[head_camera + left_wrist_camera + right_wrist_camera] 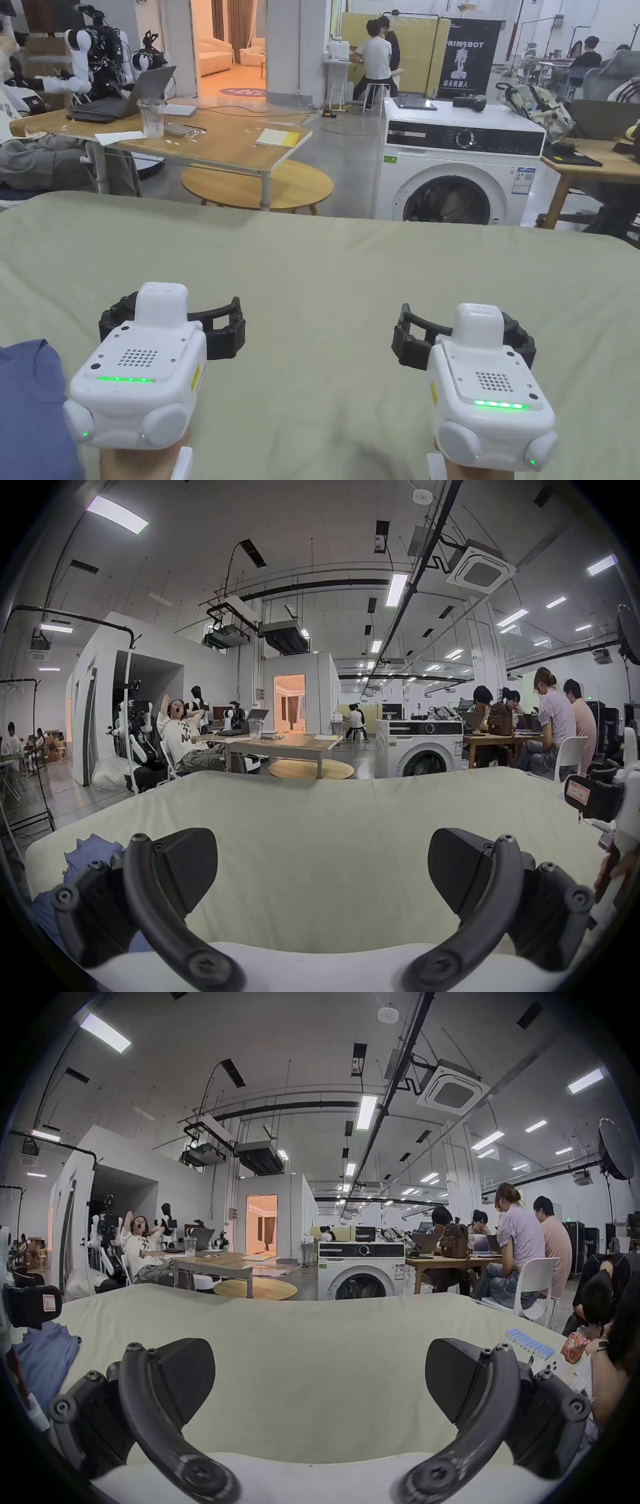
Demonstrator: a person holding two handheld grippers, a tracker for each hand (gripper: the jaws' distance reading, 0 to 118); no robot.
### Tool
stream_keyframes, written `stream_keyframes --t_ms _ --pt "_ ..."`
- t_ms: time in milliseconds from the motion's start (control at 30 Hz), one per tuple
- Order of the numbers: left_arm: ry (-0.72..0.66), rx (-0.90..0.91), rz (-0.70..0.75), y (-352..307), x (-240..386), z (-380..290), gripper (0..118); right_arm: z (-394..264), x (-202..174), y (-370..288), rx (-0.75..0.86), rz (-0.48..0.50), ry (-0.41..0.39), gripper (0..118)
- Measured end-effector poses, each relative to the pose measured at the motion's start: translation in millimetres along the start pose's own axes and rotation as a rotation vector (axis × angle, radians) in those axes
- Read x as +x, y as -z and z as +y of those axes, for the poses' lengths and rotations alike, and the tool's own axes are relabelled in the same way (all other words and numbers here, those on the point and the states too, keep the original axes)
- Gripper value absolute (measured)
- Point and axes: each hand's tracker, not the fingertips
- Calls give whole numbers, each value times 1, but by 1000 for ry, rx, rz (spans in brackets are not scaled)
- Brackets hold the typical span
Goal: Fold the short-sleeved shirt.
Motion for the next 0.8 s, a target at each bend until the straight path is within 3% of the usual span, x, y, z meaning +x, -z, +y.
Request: stream_keyframes --t_ms 233,667,800 --pt "6 0 12 -2 2 -4 118 2 -1 1 1 13 -19 118" --pt "-15 21 -11 -4 0 3 118 5 -1 -7 15 6 19 118" --pt "10 13 -3 -4 2 2 118 6 -3 -7 26 -2 -6 118"
